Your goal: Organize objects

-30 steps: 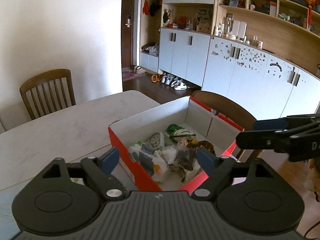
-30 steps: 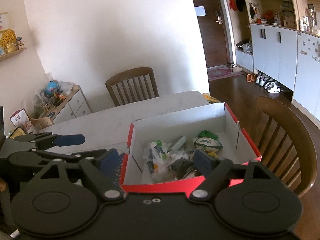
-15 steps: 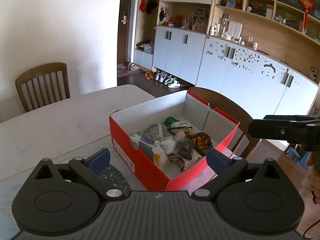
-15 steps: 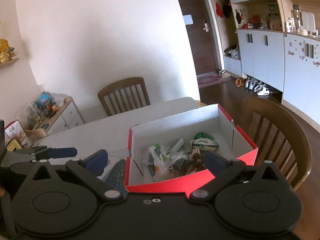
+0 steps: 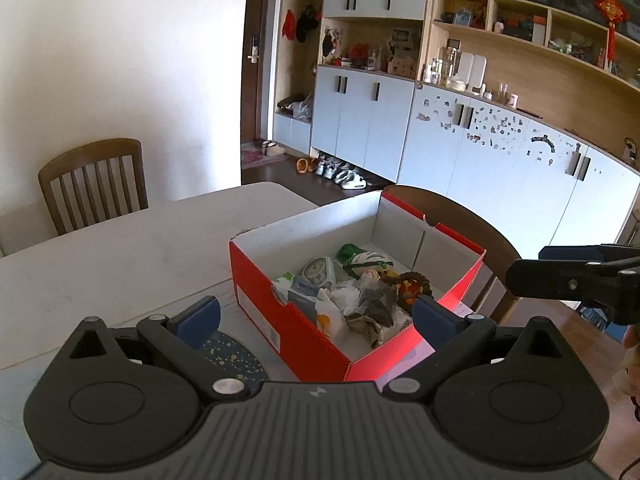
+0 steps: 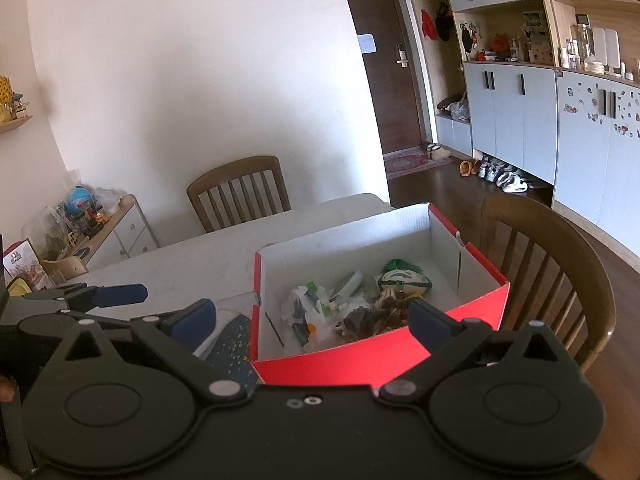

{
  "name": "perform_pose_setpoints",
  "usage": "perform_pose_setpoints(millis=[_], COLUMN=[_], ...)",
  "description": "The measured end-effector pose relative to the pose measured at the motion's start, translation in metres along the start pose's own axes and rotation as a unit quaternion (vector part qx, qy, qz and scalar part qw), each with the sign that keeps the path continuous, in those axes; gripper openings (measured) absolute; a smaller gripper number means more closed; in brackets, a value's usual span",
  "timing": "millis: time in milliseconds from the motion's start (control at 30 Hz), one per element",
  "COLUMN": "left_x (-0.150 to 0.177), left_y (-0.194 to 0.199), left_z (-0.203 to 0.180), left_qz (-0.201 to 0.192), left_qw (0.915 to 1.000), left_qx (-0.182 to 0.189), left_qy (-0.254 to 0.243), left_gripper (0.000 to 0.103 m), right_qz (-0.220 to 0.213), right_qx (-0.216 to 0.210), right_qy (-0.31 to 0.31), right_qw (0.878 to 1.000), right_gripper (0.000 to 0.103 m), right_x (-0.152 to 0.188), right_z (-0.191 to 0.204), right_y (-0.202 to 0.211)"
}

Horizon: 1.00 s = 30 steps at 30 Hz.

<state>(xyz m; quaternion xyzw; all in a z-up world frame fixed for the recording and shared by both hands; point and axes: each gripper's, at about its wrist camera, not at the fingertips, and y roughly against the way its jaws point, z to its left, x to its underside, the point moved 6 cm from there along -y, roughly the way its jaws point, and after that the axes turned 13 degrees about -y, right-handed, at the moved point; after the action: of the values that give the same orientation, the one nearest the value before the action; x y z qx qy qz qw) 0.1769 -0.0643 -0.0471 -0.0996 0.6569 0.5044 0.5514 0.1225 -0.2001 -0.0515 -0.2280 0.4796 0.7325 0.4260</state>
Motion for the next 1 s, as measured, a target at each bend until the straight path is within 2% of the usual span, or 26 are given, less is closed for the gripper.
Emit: perform_pose_setpoints(millis=[67,533,767,1000], left_x=[-0.0003,0.0058,0.0066,0.0028], left_y=[0.0013,-0.0032,-0.0020,0.0026], left_z=[-0.0012,0.0003,0.0024,0.0035], left_qz=[-0.001,0.013,0.008,-0.017], left_qw=[0.9999,0.9998,0.9999,0.9998], left_qx=[-0.010,-0.006,-0.005,0.008], left_qy=[-0.008,-0.014,-0.015,-0.007], left_gripper=[0.103,0.103,0.103,0.103], right_qz=[0.002,0.007,0.010,0.010], right_qx=[0.000,-0.001,0.002,-0.005], right_qy=[-0.001,-0.007,-0.007,-0.003], right_qw=[1.000,1.000,1.000,1.000], right_gripper=[0.102,0.102,0.102,0.102], right_x=[0.0013,0.0028,0.0025,0.0015], right_z=[0.0002,0.0006,0.0020,0.0067], right_y=[-0.0005,-0.0048,-0.0075,-0.0072])
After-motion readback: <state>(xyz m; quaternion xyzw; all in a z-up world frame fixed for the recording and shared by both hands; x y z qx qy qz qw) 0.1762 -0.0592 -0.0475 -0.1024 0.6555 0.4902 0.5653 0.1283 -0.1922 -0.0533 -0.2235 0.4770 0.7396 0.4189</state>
